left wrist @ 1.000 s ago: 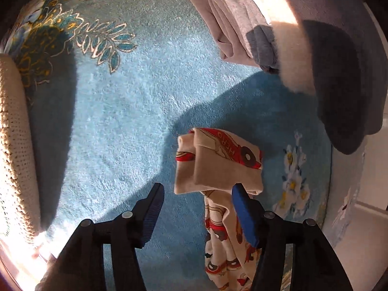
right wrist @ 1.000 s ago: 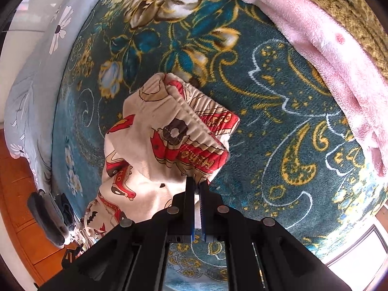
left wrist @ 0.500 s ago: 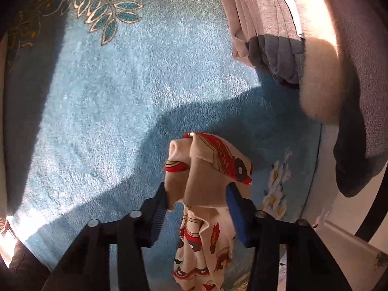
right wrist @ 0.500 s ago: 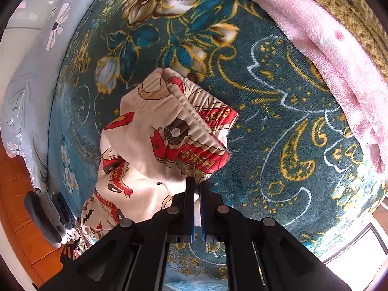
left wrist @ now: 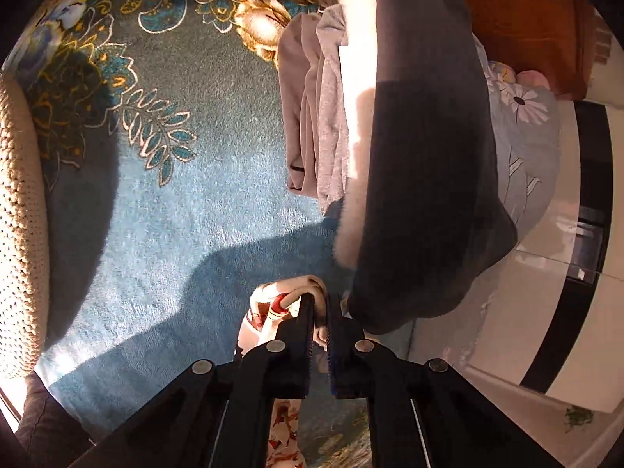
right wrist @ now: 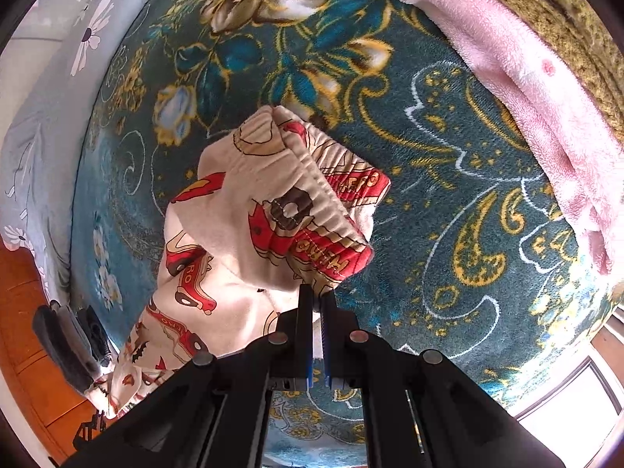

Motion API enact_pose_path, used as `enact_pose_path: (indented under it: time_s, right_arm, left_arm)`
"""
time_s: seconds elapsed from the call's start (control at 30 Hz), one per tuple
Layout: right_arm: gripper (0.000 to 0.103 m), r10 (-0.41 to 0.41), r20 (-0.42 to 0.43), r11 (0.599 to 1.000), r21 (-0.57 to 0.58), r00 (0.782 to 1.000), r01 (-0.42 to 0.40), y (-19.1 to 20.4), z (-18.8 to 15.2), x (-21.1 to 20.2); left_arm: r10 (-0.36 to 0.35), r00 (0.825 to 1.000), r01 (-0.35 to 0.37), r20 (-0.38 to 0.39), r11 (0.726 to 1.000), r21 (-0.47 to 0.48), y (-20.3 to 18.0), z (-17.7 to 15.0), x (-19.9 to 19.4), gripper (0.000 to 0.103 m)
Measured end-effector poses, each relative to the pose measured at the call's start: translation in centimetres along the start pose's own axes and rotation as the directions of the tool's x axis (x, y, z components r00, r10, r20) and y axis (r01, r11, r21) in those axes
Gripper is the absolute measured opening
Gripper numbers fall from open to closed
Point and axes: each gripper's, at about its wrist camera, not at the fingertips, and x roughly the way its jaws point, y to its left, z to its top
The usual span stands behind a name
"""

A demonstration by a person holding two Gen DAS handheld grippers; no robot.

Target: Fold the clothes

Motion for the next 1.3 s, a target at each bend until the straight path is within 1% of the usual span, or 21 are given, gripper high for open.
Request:
enact_pose_path:
  time_s: [0.1, 0.2, 0.27, 0.37, 0.43, 0.53, 0.6, 0.63, 0.7, 0.73, 0.77, 0.8, 0.87, 0.9, 1.03, 1.07, 1.13, 1.17, 1.2, 1.23, 1.3]
  right_arm:
    - [0.005, -0.002, 0.017, 0.999, 0.032, 1.000, 0.002, -0.4, 0.1, -0.6]
    - [0.005, -0.005, 0.028, 0.999, 0.047, 1.000, 0.004, -0.3, 0.1, -1.2]
    - [0.005, -0.004, 0.044, 0.999, 0.036, 0.999, 0.003, 0.0, 0.1, -1.8]
    - [0.005, -0.018, 0.070, 1.000, 0.003, 0.997, 0.018, 0.7, 0.0, -2.7]
    - [0.003, -0.033, 0.087, 0.999, -0.008, 0.996, 0.034, 0.9, -0.2, -3.2]
    - [0.003, -0.046, 0.094, 0.999, 0.010, 0.995, 0.045, 0.5, -0.5, -3.6]
    - [0.003, -0.049, 0.094, 0.999, 0.021, 0.994, 0.047, 0.3, -0.8, -3.6]
    - [0.003, -0.050, 0.094, 0.999, 0.026, 0.994, 0.048, 0.2, -0.9, -3.6]
    - [0.003, -0.047, 0.079, 0.999, 0.019, 0.996, 0.046, -0.8, -0.7, -3.7]
    - [0.003, -0.049, 0.072, 0.999, 0.011, 0.996, 0.048, -0.9, -0.7, -3.5]
    - [0.004, -0.050, 0.065, 0.999, 0.004, 0.997, 0.050, -1.0, -0.8, -3.3]
    - [0.004, -0.051, 0.060, 0.999, -0.003, 0.997, 0.051, -0.9, -0.9, -3.3]
    - [0.004, -0.051, 0.055, 0.999, -0.005, 0.997, 0.052, -0.9, -1.2, -3.3]
    - [0.004, -0.053, 0.052, 0.999, -0.004, 0.997, 0.053, -1.0, -1.3, -3.3]
    - [0.004, -0.068, 0.041, 0.998, 0.003, 0.997, 0.068, -1.7, -1.8, -3.4]
    - [0.004, -0.070, 0.039, 0.998, 0.005, 0.997, 0.070, -1.9, -2.0, -3.4]
    - [0.004, -0.073, 0.037, 0.997, 0.009, 0.997, 0.073, -2.2, -2.3, -3.5]
    - [0.004, -0.074, 0.035, 0.997, 0.010, 0.997, 0.073, -2.4, -2.4, -3.6]
    - [0.004, -0.073, 0.034, 0.997, 0.011, 0.997, 0.073, -3.4, -2.2, -3.9]
    - [0.004, -0.072, 0.033, 0.997, 0.011, 0.997, 0.072, -4.4, -2.0, -4.2]
    - [0.004, -0.071, 0.033, 0.997, 0.010, 0.997, 0.071, -4.4, -2.2, -4.3]
  left_arm:
    - [0.002, 1.000, -0.001, 0.009, 0.996, -0.093, 2.4, 1.8, -1.2, 0.006]
    - [0.037, 0.998, -0.028, 0.044, 0.984, -0.178, 5.7, 4.7, -2.0, 0.007]
    - [0.039, 0.996, -0.023, 0.075, 0.976, -0.215, 7.4, 5.5, -1.8, 0.004]
    - [0.053, 0.993, -0.029, 0.104, 0.976, -0.217, 8.3, 7.5, -1.3, 0.004]
    - [0.047, 0.994, -0.025, 0.097, 0.976, -0.216, 8.9, 8.1, -0.7, 0.004]
    - [0.072, 0.996, -0.064, 0.053, 0.987, -0.147, 9.2, 7.9, 0.3, 0.005]
    - [0.119, 0.993, -0.116, 0.028, 0.990, -0.079, 9.6, 7.3, 1.3, 0.006]
    - [0.144, 0.989, -0.143, 0.017, 0.989, -0.046, 9.8, 7.0, 1.9, 0.010]
    - [0.196, 0.981, -0.196, -0.003, 0.980, 0.022, 10.2, 6.4, 3.0, 0.028]
    - [0.222, 0.975, -0.221, -0.011, 0.974, 0.056, 10.4, 6.0, 3.6, 0.043]
    - [0.240, 0.971, -0.238, -0.013, 0.968, 0.084, 10.6, 5.9, 4.2, 0.049]
    - [0.263, 0.965, -0.260, -0.010, 0.959, 0.114, 10.8, 6.0, 4.9, 0.051]
    - [0.326, 0.945, -0.326, 0.024, 0.934, 0.145, 11.1, 6.4, 5.9, 0.054]
    - [0.333, 0.942, -0.335, 0.041, 0.931, 0.145, 11.3, 6.6, 6.2, 0.055]
    - [0.324, 0.941, -0.336, 0.100, 0.931, 0.145, 11.2, 7.3, 7.1, 0.056]
    - [0.323, 0.940, -0.337, 0.114, 0.930, 0.147, 11.0, 7.4, 7.3, 0.055]
    - [0.348, 0.927, -0.370, 0.141, 0.911, 0.183, 10.5, 7.2, 7.6, 0.053]
    - [0.341, 0.929, -0.365, 0.145, 0.911, 0.192, 10.3, 7.1, 7.6, 0.033]
    - [0.323, 0.936, -0.347, 0.143, 0.917, 0.198, 10.1, 7.1, 7.5, 0.016]
    - [0.312, 0.940, -0.335, 0.138, 0.922, 0.195, 9.9, 7.0, 7.5, 0.007]
    - [0.282, 0.948, -0.308, 0.147, 0.929, 0.204, 8.7, 6.8, 6.7, 0.007]
